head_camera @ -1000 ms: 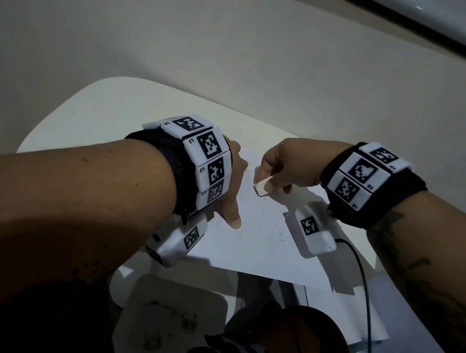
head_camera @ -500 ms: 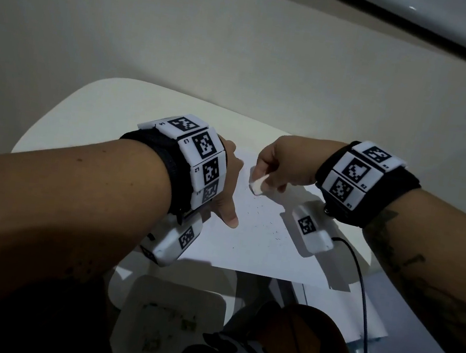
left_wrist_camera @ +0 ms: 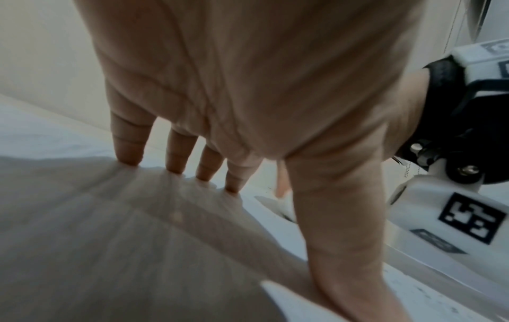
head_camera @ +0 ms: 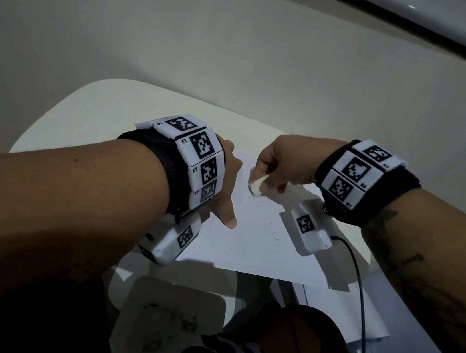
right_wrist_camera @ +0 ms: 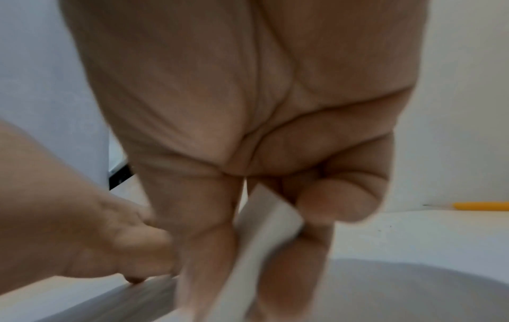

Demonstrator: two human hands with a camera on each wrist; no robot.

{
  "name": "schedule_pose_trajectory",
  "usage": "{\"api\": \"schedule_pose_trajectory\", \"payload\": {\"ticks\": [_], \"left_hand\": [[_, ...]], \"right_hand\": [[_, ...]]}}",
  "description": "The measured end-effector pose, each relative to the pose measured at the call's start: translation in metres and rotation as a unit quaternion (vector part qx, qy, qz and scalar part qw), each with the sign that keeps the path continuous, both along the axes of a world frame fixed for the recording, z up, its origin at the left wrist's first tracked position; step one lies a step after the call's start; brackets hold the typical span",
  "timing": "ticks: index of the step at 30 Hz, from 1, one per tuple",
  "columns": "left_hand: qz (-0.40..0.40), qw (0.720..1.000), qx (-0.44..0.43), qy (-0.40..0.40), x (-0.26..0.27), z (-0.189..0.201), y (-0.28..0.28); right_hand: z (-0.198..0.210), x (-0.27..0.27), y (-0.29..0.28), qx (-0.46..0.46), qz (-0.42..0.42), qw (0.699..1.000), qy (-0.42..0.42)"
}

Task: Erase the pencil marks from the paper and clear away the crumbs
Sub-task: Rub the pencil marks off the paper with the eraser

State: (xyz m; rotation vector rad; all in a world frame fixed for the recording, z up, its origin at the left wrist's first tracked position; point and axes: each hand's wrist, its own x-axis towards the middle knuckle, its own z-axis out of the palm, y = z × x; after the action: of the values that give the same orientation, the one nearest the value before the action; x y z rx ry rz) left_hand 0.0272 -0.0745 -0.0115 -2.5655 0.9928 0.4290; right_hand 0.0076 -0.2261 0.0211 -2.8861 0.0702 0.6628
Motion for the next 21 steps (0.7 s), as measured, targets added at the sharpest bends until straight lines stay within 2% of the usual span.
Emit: {"api": "schedule_pose_trajectory", "payload": {"ticks": [3,5,9,14,19,21], "left_hand": [[0.0,1.0,-0.005,0.001,0.0,0.001,0.0],[0.001,1.0,-0.002,0.001,-0.001,0.002,-0.001],[0.004,1.0,0.005,-0.005,-0.003,0.001,-0.002],[0.007,1.0,0.016,-0.011,-0.004,0.003,-0.003],[0.008,1.0,0.005,-0.005,-0.002,0.003,-0.002],[0.002,1.0,0.01,-0.007,-0.002,0.003,-0.001]], "right_hand": [[-0.005,0.013,0.0,0.029,-0.061,0.992,-0.107],[-0.01,0.018,0.002,0.036,-0.068,0.99,-0.117],[-0.007,0.008,0.001,0.017,-0.041,0.997,-0.068],[0.003,-0.008,-0.002,-0.012,0.007,0.999,0.038],[-0.006,0.013,-0.002,0.026,-0.068,0.992,-0.106],[-0.011,0.018,-0.001,0.027,-0.065,0.992,-0.109]]}}
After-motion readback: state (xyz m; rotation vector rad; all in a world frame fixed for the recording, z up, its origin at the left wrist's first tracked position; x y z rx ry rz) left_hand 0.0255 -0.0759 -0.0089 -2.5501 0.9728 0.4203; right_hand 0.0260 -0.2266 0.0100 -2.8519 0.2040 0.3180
